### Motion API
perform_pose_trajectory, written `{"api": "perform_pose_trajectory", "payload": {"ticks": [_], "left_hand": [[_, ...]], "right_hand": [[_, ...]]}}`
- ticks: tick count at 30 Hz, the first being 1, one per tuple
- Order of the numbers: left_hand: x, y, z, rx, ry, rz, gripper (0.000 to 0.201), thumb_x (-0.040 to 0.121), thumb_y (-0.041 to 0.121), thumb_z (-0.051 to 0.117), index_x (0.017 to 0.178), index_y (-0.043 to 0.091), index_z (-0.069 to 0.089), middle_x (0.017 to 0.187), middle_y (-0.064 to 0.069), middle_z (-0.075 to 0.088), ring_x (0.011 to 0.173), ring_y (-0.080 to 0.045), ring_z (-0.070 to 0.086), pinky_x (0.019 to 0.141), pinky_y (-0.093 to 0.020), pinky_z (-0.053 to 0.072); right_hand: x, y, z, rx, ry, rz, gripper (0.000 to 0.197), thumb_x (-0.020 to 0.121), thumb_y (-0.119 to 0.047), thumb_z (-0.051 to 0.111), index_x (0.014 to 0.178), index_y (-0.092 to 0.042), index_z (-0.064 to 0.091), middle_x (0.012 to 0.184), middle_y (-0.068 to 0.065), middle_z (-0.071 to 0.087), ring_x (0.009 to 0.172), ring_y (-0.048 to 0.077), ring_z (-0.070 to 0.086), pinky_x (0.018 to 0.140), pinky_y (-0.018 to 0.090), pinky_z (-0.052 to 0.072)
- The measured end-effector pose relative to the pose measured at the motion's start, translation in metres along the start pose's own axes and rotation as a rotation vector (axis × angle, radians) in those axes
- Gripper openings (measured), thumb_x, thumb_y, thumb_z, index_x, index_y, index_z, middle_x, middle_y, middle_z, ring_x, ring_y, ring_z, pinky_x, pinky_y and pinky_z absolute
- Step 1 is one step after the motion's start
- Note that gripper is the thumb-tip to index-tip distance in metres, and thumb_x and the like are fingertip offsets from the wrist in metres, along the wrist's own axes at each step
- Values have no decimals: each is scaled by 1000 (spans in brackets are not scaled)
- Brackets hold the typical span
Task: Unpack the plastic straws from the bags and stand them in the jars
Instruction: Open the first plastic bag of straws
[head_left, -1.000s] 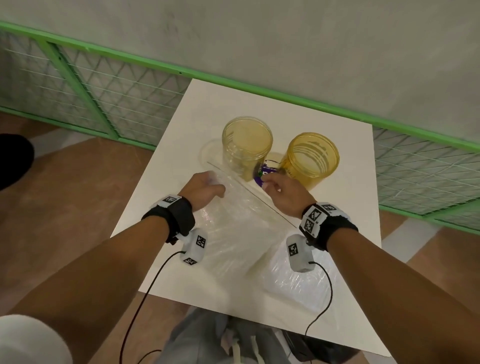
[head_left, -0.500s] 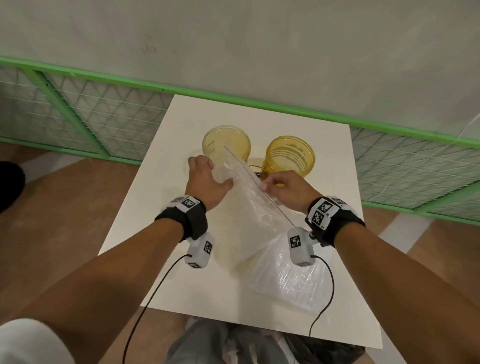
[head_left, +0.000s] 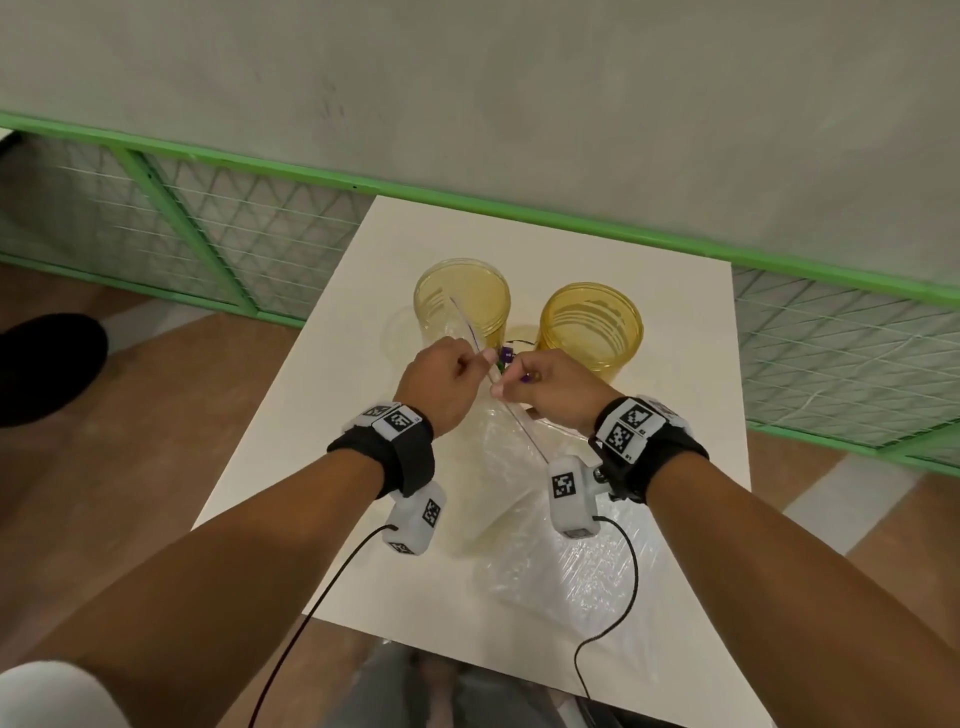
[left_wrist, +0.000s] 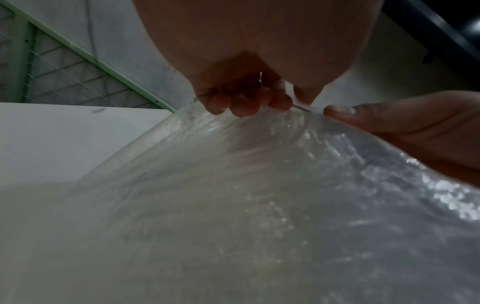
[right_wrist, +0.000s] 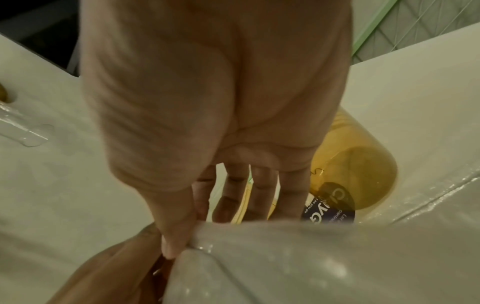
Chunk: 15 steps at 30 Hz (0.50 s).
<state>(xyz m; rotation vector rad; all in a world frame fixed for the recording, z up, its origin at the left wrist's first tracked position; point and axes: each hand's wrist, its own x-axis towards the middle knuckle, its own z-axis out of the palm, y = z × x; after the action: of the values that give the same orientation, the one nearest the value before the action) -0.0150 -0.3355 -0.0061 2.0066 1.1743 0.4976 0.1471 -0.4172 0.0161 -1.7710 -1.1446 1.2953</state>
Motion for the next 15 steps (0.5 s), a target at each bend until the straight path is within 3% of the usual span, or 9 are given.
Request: {"api": "perform_pose_trajectory", "payload": {"ticks": [3,7,15], "left_hand": [[1,-5,-7,-49,-72,83,36,102,37,48,68,27,40,73,2,46,69,-21,47,72,-43,46],[3,-15,-20,-52,-90,153,30,104,28,43,78,14,42,76,-1,47,70,-24,46,70,-43,43],[0,-50,-50,-133,-118,238,25,104,23,43,80,17,43,76,2,48,68,-18,46,65,-33,37]], "right_hand": [[-1,-9,5,0,-1,29,21,92,-27,75,78,-18,62,74,-13,64,73,3,61,69,24,53],[-5,-24,22,60,45,68,28,96,-26,70,74,-20,53,60,-16,53,59,-2,54,64,19,49],[-7,-46,75,171,169,128,26,95,-24,70,72,-22,58,81,-3,64,80,9,63,67,23,53]]}}
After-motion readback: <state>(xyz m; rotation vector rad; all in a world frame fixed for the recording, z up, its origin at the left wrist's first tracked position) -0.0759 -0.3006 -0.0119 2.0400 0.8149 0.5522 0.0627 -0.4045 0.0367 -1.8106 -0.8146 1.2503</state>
